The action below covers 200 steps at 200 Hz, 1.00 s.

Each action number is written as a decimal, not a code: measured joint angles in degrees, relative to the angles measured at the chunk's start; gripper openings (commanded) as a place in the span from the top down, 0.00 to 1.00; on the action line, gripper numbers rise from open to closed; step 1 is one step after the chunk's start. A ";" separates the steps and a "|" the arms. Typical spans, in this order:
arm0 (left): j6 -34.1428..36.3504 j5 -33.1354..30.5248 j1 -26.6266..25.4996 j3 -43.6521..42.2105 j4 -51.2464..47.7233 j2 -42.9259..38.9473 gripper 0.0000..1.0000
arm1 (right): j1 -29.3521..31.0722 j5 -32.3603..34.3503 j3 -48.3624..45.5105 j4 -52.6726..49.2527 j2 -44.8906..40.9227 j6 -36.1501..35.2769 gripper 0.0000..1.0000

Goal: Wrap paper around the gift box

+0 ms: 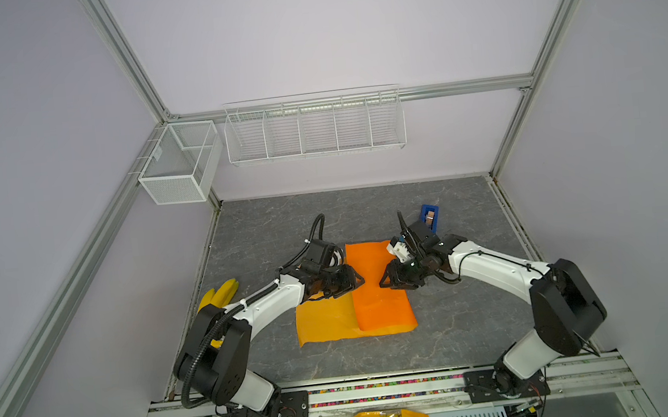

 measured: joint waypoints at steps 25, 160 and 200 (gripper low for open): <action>0.04 0.20 0.00 0.02 0.09 1.51 0.64 | 0.00 0.00 0.00 0.00 0.00 0.00 0.53; -0.07 3.28 0.35 -1.16 5.55 2.40 0.80 | -6.64 3.06 0.92 -5.38 -4.94 -3.43 0.55; -0.09 4.83 0.37 -1.16 8.09 3.74 0.80 | -7.52 0.52 0.85 -4.33 -4.96 -3.32 0.61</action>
